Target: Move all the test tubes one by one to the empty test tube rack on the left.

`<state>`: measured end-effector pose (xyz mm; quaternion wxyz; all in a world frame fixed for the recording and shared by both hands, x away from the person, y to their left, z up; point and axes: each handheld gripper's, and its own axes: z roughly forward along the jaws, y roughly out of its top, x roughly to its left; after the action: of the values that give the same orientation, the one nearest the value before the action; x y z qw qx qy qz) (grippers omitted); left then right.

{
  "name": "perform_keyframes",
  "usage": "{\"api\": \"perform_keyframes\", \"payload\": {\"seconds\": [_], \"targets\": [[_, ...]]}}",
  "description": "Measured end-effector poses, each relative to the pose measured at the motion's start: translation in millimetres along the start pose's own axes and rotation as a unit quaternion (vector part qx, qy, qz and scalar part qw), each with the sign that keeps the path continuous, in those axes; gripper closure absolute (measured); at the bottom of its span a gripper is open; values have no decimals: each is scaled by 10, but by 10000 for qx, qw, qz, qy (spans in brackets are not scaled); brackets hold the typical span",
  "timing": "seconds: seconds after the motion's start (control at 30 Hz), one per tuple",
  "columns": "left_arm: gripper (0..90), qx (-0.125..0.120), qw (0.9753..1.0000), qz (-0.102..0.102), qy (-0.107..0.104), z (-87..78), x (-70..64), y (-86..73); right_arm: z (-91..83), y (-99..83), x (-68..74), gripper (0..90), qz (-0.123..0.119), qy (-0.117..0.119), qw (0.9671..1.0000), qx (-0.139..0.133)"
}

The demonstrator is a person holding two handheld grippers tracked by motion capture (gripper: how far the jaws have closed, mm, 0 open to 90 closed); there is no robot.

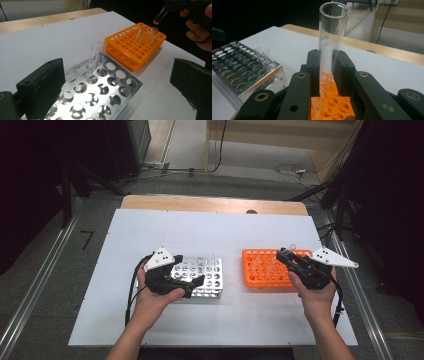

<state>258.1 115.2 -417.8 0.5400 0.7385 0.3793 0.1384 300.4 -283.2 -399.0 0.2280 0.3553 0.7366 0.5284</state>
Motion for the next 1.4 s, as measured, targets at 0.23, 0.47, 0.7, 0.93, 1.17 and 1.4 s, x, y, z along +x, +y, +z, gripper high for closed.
{"api": "perform_keyframes", "payload": {"seconds": [0.23,0.47,0.7,0.93,1.17,1.4], "targets": [[0,-24,10000,29,-19,-9,-30,17,14,31,130,740,-86,251,9996,-14],[0,-52,9999,80,-55,-15,-76,42,65,20,252,740,-141,533,9985,15],[18,-75,9997,155,-191,-20,-125,72,118,4,393,740,-198,830,9963,101],[37,-99,9992,191,-335,-13,-183,93,183,-14,565,740,-290,1155,9926,223],[93,-58,9976,356,-590,19,-267,101,274,-71,722,740,-350,1468,9876,433],[179,-77,9957,431,-821,54,-362,108,361,-134,876,740,-430,1739,9816,660]]}}
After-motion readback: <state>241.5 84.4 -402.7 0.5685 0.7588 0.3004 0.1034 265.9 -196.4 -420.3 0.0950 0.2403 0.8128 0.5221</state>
